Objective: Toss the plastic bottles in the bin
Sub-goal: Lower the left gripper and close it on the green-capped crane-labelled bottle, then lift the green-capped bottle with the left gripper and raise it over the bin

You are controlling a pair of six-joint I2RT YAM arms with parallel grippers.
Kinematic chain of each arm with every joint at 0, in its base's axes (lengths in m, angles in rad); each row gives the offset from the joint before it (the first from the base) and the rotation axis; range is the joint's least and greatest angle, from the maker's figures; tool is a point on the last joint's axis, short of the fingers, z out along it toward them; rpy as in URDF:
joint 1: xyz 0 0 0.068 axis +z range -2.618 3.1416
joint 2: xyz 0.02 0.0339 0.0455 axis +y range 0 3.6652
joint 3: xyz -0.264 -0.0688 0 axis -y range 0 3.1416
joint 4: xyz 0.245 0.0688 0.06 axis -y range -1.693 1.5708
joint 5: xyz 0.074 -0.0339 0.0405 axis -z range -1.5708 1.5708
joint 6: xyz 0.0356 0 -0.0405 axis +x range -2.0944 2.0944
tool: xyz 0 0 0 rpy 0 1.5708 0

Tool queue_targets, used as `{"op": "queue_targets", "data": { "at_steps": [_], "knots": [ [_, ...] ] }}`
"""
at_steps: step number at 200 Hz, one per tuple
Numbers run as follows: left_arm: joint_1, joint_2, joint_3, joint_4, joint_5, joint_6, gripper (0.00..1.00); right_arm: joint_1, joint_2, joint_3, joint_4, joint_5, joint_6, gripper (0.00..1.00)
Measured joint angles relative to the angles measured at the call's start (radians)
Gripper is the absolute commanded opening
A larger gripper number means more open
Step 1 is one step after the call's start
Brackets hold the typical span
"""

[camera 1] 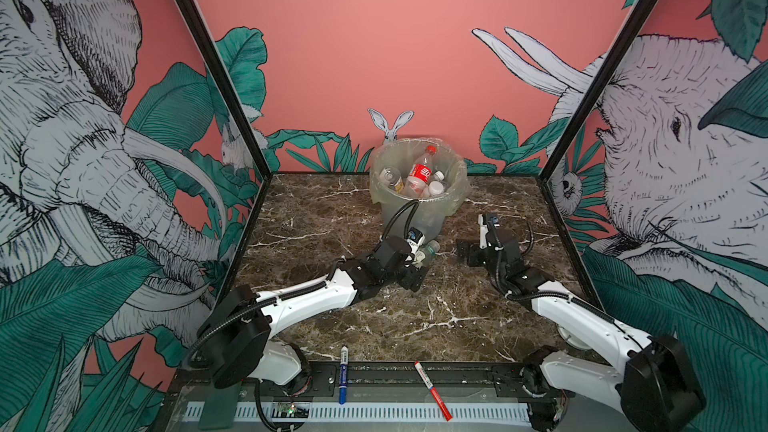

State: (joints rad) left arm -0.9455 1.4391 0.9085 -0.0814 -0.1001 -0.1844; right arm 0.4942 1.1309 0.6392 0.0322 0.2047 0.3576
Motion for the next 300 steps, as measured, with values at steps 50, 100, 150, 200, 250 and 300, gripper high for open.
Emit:
{"op": "queue_targets", "data": {
  "at_steps": [50, 100, 150, 200, 250, 300],
  "knots": [
    [0.000, 0.193, 0.100, -0.010, -0.058, 0.115, 0.89, -0.028, 0.000, -0.011, 0.000, 0.023, 0.019, 0.99],
    [0.024, 0.282, 0.106, -0.002, -0.057, 0.146, 0.89, -0.060, -0.001, -0.033, -0.009, 0.019, 0.038, 0.99],
    [0.045, 0.323, 0.124, 0.008, -0.047, 0.159, 0.84, -0.070, -0.001, -0.033, -0.008, 0.010, 0.043, 0.99],
    [0.046, 0.356, 0.137, 0.023, -0.035, 0.164, 0.72, -0.072, -0.001, -0.033, -0.009, -0.001, 0.044, 0.99],
    [0.046, 0.357, 0.137, 0.024, -0.027, 0.167, 0.50, -0.075, -0.001, -0.033, -0.009, -0.005, 0.044, 0.99],
    [0.046, 0.304, 0.084, 0.029, -0.012, 0.151, 0.50, -0.077, 0.000, -0.033, -0.009, -0.010, 0.044, 0.99]
  ]
}}
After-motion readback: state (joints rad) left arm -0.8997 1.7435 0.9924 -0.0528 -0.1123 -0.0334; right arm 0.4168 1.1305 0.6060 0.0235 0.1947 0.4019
